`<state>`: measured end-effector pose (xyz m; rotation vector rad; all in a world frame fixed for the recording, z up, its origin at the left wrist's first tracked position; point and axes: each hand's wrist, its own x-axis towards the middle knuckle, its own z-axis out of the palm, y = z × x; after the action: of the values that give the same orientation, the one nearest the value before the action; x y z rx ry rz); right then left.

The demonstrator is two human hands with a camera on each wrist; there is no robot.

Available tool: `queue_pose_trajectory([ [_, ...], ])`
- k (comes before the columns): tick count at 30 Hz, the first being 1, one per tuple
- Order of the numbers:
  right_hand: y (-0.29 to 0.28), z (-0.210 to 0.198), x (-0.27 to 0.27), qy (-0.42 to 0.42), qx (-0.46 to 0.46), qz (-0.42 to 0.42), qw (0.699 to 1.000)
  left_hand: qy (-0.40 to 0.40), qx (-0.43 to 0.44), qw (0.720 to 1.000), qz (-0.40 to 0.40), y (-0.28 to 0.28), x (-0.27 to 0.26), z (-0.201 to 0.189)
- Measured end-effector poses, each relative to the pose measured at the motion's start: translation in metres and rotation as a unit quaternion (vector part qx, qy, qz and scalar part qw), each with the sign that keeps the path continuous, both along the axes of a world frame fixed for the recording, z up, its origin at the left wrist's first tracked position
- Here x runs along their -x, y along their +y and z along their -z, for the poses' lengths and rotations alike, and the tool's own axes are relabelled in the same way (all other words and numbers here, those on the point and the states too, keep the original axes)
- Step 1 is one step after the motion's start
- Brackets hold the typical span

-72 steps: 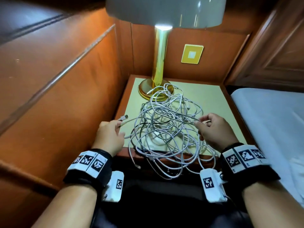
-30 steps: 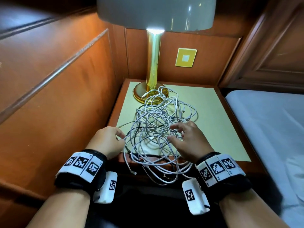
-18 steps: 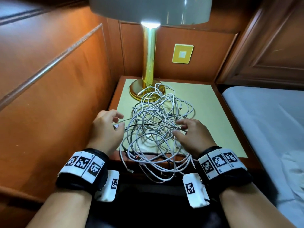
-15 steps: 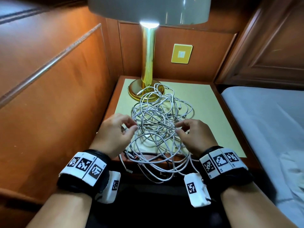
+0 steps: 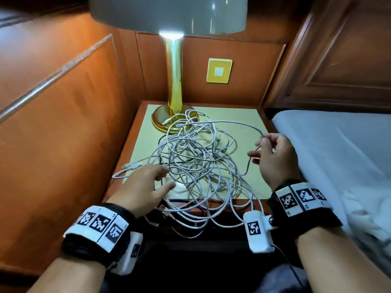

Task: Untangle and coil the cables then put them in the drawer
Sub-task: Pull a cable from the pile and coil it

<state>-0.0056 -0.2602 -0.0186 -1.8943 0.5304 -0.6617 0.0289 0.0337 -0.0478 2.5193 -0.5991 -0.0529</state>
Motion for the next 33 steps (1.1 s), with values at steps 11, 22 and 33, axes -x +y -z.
queue_pose_trajectory([
  [11, 0.006, -0.012, 0.024, -0.021, 0.009, -0.168, 0.986, -0.037, 0.146, 0.987, -0.051, -0.041, 0.008, -0.039],
  [22, -0.01, -0.02, 0.04, -0.071, -0.071, -0.106, 0.989, 0.094, -0.04, 0.992, 0.072, -0.109, 0.027, -0.04],
  [33, -0.068, 0.017, 0.053, 0.427, 0.155, -0.083, 0.887, 0.101, -0.113, 0.987, 0.044, -0.121, 0.026, -0.023],
])
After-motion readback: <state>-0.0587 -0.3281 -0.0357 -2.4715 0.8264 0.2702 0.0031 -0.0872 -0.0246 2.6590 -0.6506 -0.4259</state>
